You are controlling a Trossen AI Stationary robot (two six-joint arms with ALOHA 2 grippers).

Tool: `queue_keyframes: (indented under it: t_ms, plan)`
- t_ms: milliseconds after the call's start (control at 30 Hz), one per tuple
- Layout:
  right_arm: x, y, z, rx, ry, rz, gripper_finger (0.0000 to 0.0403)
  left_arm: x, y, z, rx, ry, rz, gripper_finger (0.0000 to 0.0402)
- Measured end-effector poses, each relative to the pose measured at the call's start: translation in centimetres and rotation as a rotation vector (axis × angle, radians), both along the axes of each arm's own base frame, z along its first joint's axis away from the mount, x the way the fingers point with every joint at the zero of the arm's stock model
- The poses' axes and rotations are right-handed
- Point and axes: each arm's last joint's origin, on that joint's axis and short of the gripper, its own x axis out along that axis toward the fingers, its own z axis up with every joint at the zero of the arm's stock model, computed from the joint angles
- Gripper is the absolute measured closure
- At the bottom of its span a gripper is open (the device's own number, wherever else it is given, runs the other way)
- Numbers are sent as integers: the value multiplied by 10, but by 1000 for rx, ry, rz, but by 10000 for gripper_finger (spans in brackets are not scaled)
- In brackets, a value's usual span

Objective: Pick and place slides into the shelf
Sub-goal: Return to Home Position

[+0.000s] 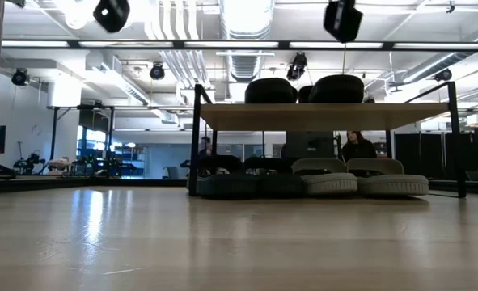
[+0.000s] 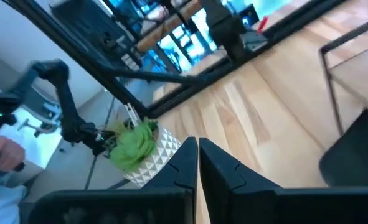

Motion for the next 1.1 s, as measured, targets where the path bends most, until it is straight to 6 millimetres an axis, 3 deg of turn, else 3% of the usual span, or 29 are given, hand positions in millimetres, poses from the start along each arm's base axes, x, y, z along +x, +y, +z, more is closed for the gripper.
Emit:
queue_keyframes:
  t_ms: [167, 267, 467, 833, 1100]
  plan:
    - [-39, -19, 15, -44, -117, -31, 394, -23, 5, -8, 3, -29, 101, 402]
    - [-68, -35, 13, -43, -166, -87, 394, -33, 7, -15, 20, -38, 112, 402]
    - [-118, -53, -18, -32, -238, -150, 394, -51, 8, -33, 24, -76, 119, 402]
    - [-161, -55, -59, -113, -375, -145, 394, -84, 11, -74, -3, -145, 172, 402]
    - [-182, -56, -76, -252, -519, -144, 394, -73, 11, -93, -5, 0, 196, 402]
